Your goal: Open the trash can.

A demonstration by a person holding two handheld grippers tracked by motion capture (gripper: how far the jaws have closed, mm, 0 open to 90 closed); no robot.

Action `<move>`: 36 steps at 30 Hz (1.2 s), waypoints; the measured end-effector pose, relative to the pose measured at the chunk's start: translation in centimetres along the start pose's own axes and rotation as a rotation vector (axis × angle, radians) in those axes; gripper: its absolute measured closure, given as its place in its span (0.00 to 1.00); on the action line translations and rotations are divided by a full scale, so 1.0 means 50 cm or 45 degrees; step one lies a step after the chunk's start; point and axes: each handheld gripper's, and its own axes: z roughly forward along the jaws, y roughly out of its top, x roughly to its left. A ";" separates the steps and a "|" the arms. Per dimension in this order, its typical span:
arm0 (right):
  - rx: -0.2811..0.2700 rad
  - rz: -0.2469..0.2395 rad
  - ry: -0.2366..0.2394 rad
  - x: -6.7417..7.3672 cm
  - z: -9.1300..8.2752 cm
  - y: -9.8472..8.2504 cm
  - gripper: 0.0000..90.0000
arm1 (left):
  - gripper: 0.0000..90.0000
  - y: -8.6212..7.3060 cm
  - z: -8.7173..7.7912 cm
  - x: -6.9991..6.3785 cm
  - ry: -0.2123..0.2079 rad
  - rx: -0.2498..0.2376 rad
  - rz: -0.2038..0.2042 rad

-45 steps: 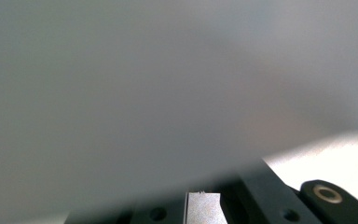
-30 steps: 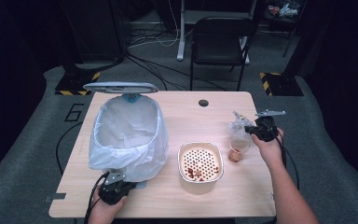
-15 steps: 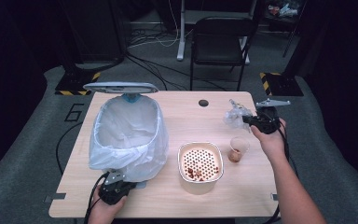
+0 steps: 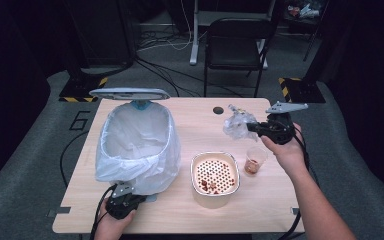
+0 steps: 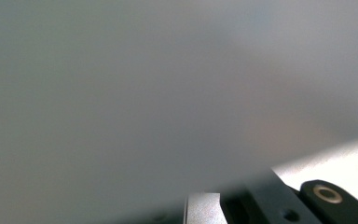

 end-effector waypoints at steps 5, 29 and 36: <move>-0.009 -0.039 0.083 0.041 -0.006 0.016 0.96 | 1.00 0.000 0.000 0.001 -0.005 0.000 0.004; -0.044 -0.154 0.309 0.158 -0.004 0.062 0.96 | 1.00 0.001 0.002 0.002 -0.012 -0.002 0.008; -0.065 -0.198 0.362 0.184 -0.009 0.090 0.96 | 1.00 0.002 0.002 0.003 -0.011 0.002 0.014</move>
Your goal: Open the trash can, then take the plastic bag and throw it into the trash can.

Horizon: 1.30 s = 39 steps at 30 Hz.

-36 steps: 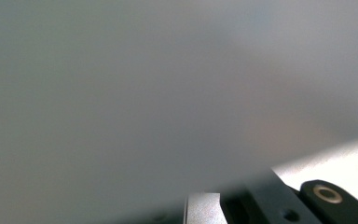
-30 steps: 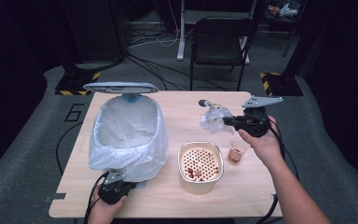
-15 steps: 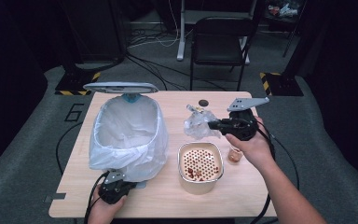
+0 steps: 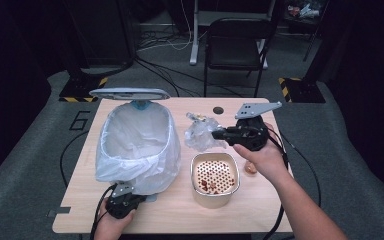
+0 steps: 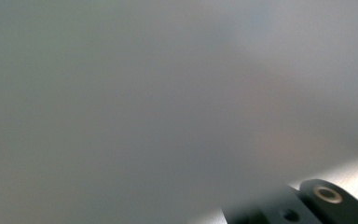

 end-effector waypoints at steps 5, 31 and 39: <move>-0.010 -0.021 0.032 0.015 0.014 0.024 0.96 | 1.00 -0.001 0.000 -0.002 0.007 -0.007 0.000; -0.074 -0.125 0.138 0.066 0.079 0.109 0.96 | 1.00 -0.002 0.001 -0.003 0.009 -0.010 -0.001; -0.081 -0.141 0.203 0.085 0.127 0.126 0.96 | 1.00 -0.002 0.001 -0.003 0.009 -0.010 -0.001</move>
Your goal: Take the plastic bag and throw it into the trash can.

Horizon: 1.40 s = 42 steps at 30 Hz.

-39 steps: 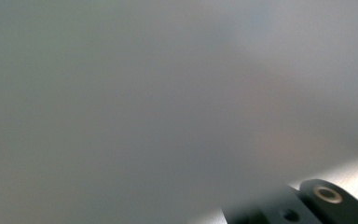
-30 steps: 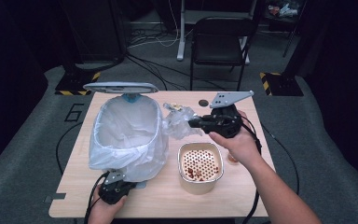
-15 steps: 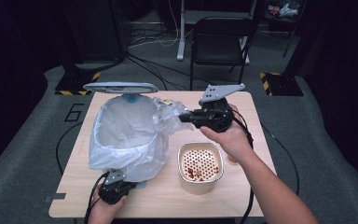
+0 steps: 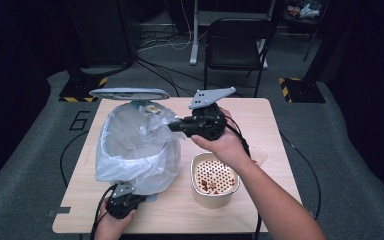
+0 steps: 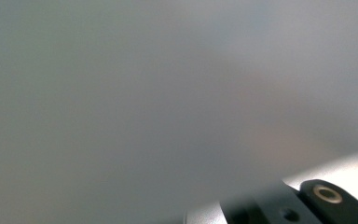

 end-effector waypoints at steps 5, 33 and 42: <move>-0.004 -0.007 0.026 0.006 0.022 0.005 0.96 | 1.00 0.000 0.000 0.000 -0.001 0.001 0.002; -0.026 -0.028 0.076 0.036 0.094 0.005 0.57 | 1.00 0.000 -0.001 0.000 0.005 0.007 0.000; -0.014 0.004 0.029 0.027 0.047 -0.025 0.57 | 1.00 0.000 0.000 0.001 -0.001 0.002 0.000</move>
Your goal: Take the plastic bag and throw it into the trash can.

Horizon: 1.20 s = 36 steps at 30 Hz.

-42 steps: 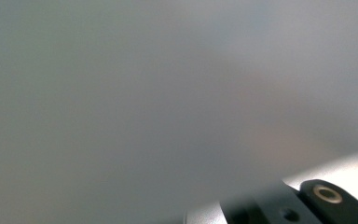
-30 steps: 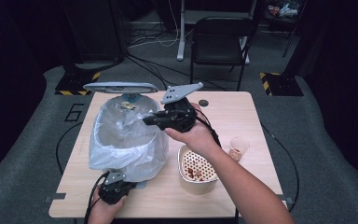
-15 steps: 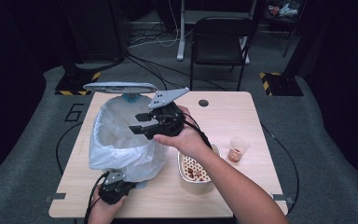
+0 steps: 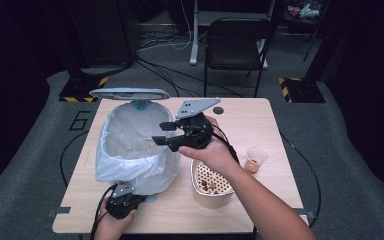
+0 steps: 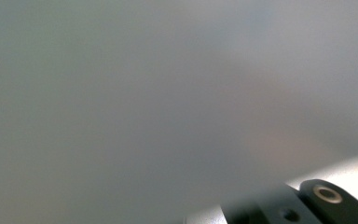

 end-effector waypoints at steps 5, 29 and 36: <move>0.002 0.015 -0.056 -0.014 -0.032 -0.018 0.56 | 1.00 0.000 0.000 0.000 0.001 -0.001 -0.003; 0.011 0.113 -0.367 -0.079 -0.161 -0.139 0.44 | 1.00 0.000 -0.001 0.000 0.002 0.005 -0.005; 0.021 0.167 -0.489 -0.107 -0.200 -0.204 0.37 | 1.00 -0.002 0.000 0.000 -0.003 -0.012 -0.017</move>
